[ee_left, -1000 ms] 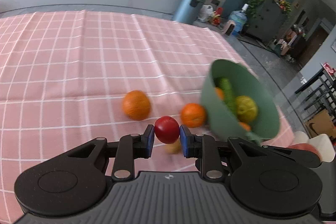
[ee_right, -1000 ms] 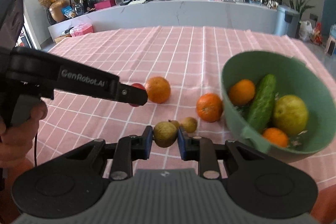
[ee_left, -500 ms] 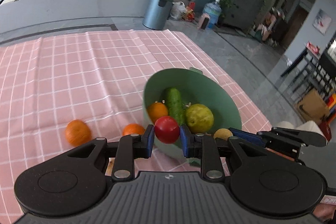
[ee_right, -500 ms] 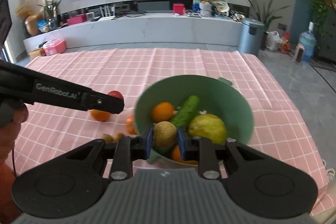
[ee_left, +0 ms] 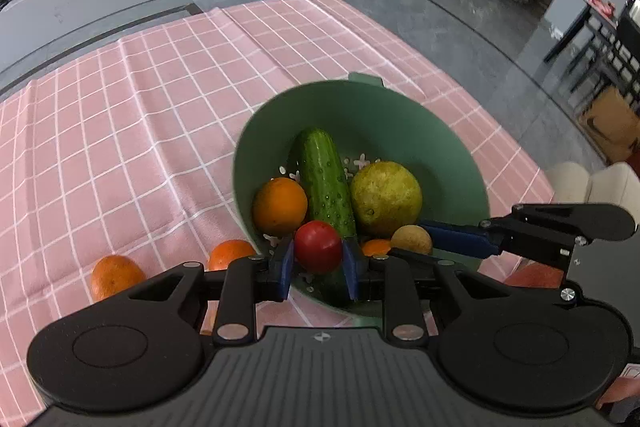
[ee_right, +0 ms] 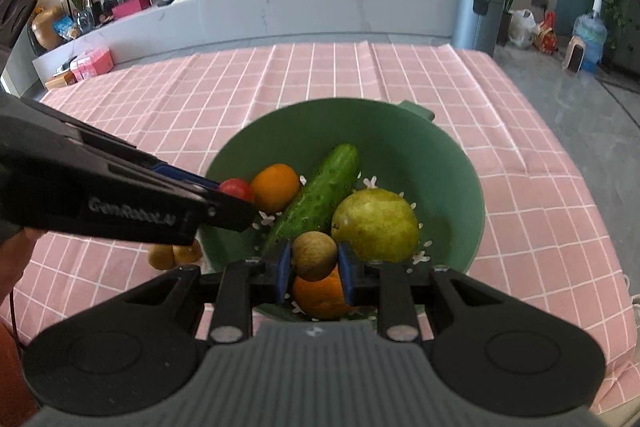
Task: Organize fruits
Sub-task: 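Carry the tomato and kiwi into the colander with both tools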
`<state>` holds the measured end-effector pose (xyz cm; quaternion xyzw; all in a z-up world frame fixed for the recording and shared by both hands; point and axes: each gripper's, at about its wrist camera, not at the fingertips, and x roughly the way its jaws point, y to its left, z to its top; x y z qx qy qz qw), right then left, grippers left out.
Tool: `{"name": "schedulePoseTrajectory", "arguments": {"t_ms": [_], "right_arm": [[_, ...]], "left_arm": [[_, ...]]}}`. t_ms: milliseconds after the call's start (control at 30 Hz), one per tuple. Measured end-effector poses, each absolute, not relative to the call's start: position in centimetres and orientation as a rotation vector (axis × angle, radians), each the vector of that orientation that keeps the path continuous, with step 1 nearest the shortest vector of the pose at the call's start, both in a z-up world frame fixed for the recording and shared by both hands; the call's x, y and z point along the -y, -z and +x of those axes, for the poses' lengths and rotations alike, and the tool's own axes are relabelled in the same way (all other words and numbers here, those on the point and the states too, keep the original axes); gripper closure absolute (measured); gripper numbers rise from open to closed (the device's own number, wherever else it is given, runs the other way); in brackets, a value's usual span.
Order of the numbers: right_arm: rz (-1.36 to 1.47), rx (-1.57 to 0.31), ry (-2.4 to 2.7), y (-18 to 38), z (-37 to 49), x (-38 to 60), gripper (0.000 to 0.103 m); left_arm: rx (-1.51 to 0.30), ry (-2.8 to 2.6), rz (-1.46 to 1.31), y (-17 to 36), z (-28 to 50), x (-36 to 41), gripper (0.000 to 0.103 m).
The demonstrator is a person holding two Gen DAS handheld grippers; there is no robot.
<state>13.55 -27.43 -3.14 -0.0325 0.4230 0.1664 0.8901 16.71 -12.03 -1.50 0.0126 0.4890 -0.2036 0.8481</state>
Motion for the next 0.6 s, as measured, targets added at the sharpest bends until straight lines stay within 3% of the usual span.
{"name": "schedulePoseTrajectory", "arguments": {"t_ms": [400, 600], "right_arm": [[-0.035, -0.955, -0.362, 4.3, 15.0, 27.4, 0.082], [-0.025, -0.967, -0.361, 4.4, 15.0, 27.5, 0.081]], "left_arm": [[-1.039, 0.423, 0.113, 2.5, 17.4, 13.4, 0.074], [-1.025, 0.414, 0.128, 2.7, 17.3, 13.6, 0.067]]}}
